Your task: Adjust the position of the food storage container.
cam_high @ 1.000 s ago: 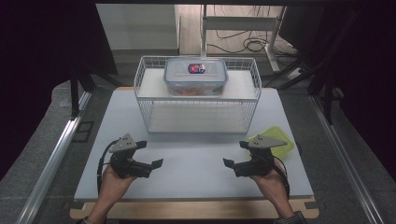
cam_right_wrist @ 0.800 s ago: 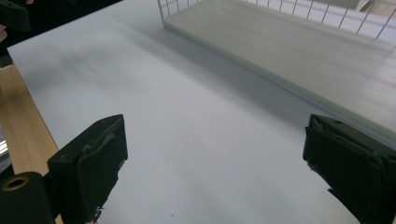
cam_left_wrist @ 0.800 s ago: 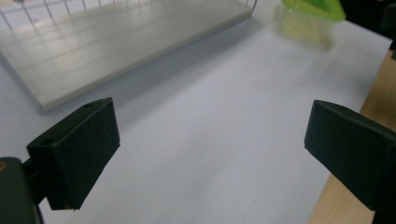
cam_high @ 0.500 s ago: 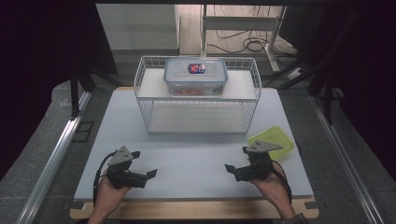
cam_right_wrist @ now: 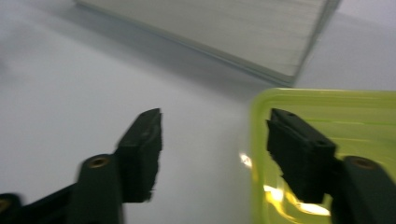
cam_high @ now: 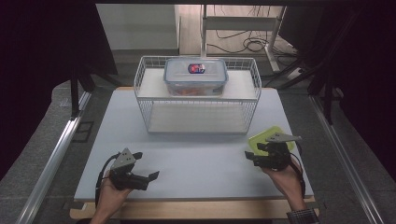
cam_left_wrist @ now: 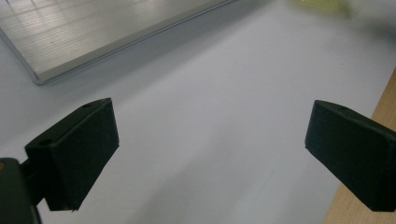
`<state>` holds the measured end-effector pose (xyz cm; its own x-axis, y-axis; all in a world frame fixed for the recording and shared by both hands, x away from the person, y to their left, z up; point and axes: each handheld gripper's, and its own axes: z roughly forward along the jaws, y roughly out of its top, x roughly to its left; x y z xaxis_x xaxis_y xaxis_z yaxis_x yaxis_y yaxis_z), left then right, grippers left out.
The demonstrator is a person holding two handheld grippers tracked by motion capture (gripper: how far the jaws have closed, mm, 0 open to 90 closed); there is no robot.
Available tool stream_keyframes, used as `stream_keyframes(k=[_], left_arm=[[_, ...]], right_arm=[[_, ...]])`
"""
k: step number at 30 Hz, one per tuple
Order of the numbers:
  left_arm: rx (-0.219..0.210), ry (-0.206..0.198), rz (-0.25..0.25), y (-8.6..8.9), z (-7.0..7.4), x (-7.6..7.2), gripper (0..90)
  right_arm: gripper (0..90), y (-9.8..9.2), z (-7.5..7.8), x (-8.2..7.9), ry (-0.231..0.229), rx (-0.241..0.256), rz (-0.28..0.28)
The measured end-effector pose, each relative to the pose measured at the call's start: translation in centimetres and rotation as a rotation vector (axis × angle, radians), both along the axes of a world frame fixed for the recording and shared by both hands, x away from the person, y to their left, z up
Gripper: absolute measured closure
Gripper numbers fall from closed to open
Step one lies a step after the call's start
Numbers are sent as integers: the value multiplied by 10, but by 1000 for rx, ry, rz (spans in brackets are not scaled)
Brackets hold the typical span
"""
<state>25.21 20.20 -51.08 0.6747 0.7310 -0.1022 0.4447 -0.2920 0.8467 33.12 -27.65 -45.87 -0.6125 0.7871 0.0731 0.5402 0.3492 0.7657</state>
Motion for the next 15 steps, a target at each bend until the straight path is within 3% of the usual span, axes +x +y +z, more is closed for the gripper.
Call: stream_keyframes(k=[3, 10, 12, 15], left_arm=[[-1, 5, 0, 0, -1, 1, 29], [-3, 13, -2, 0, -2, 2, 31], [-4, 14, -2, 0, -2, 2, 33], [-6, 14, -4, 0, -2, 2, 33]], right_arm=[[551, -14, 1, 7, 12, 6, -26], [840, -43, 5, 21, -5, -23, -90], [891, -52, 5, 25, -1, -25, -114], [893, -64, 3, 30, 1, -20, -152]])
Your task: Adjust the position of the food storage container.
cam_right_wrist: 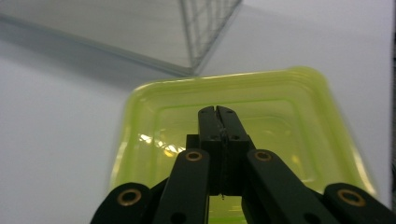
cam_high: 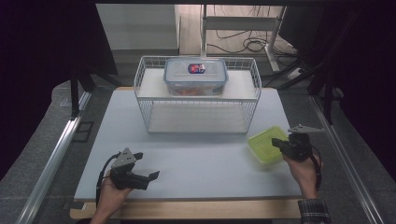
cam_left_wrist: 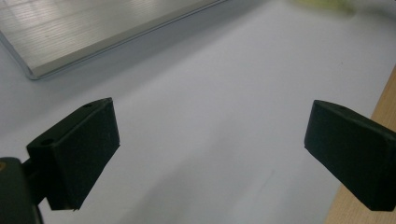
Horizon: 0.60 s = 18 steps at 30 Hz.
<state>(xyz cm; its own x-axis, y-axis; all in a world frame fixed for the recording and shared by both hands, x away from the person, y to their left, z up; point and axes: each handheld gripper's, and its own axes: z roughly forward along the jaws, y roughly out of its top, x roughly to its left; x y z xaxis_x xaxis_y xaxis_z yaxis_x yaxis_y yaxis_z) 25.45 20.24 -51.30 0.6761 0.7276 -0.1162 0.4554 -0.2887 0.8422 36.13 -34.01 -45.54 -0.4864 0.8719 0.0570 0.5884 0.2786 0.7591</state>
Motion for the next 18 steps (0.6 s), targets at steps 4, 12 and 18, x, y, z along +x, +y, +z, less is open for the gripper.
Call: stream_keyframes(k=[4, 12, 18], left_arm=[[-2, 0, 0, 0, 0, 0, 34], [-1, 5, -3, 0, 0, 1, 36], [-4, 10, -6, 0, -1, 1, 36]], right_arm=[[894, -12, -1, 6, -2, -2, -49], [894, -33, -6, 15, 8, 6, -137], [894, -46, -6, 17, -18, -7, -178]])
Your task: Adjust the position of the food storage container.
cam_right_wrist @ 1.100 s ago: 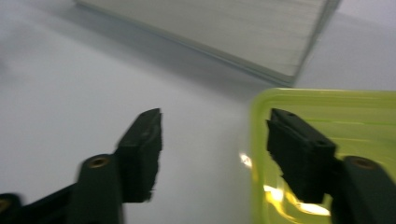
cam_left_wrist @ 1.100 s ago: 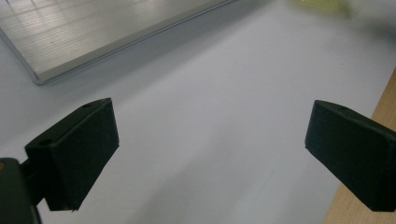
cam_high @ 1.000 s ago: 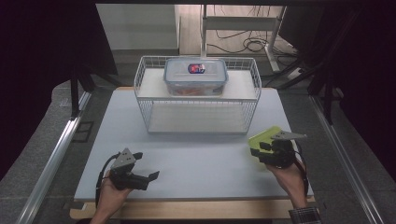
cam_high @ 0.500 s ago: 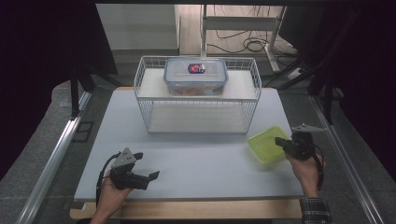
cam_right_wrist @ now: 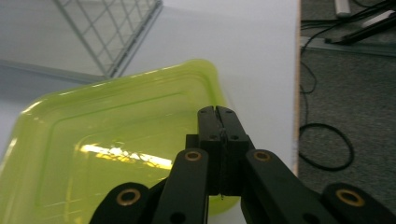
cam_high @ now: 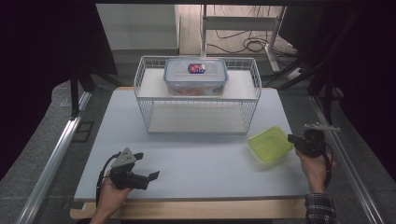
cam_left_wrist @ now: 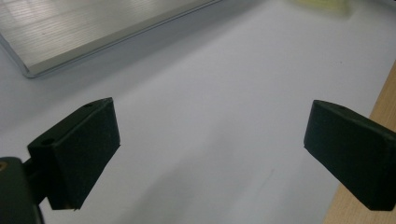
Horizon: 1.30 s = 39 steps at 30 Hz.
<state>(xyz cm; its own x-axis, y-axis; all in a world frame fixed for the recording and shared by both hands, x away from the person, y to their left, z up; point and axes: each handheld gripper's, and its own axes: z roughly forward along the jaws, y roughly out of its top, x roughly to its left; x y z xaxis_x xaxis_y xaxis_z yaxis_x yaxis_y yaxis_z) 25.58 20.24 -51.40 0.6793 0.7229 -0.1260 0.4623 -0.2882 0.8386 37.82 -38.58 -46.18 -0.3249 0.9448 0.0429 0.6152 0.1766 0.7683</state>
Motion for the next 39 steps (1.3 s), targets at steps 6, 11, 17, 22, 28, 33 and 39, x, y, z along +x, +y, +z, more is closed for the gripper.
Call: stream_keyframes(k=[6, 11, 17, 22, 28, 33, 39], left_arm=[[4, 3, -1, -1, 0, 0, 36], [3, 8, -1, 0, -1, 1, 37], [2, 10, -3, 0, -1, 1, 37], [4, 7, -4, 0, -1, 0, 39], [1, 8, -6, 0, 0, 0, 39], [-1, 10, -10, 0, -1, 0, 40], [0, 11, -13, 0, -1, 0, 41]], right_arm=[[893, -7, -3, 4, -16, -55, -20], [893, -12, -8, 7, -18, -87, -38], [893, -13, -15, 10, -2, -108, -38], [893, -12, -16, 9, -4, -126, -34], [893, -9, -20, 9, 25, -123, -9], [892, -4, -19, 6, 39, -101, 16], [892, 3, -20, 1, 51, -70, 33]])
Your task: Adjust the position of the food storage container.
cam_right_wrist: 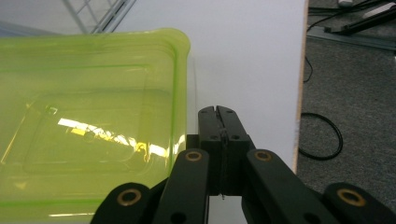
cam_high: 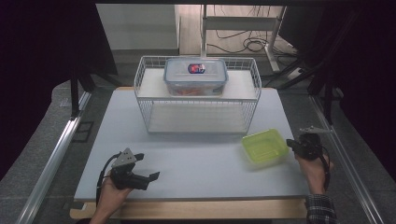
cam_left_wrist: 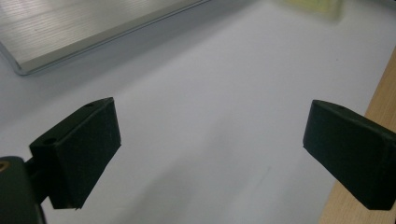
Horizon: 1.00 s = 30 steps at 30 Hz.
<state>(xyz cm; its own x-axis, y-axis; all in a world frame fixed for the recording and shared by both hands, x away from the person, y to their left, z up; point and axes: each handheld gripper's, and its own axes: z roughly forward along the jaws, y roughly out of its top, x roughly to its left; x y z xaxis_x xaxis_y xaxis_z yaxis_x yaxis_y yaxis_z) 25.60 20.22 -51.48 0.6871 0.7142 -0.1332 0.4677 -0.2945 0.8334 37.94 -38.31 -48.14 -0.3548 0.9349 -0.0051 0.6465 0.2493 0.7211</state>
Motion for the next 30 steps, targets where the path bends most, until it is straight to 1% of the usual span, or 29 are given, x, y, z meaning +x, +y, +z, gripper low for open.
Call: stream_keyframes(k=[7, 16, 21, 22, 25, 30], left_arm=[[-3, 2, -1, 0, 0, 0, 41], [-4, 4, -2, 0, 0, 0, 42], [-5, 5, -4, 0, 0, 0, 43], [-5, 5, -4, 0, -1, 0, 43], [-6, 7, -5, 0, -1, 0, 43], [-7, 10, -8, 0, -1, 1, 44]], right_arm=[[892, 8, -2, -2, 16, 8, 37], [892, 17, -4, -1, 29, 8, 66], [892, 25, -5, -2, 33, 16, 92], [892, 27, -5, -2, 37, 24, 100], [892, 33, -6, -3, 37, 24, 118], [892, 42, -6, -4, 48, 34, 145]])
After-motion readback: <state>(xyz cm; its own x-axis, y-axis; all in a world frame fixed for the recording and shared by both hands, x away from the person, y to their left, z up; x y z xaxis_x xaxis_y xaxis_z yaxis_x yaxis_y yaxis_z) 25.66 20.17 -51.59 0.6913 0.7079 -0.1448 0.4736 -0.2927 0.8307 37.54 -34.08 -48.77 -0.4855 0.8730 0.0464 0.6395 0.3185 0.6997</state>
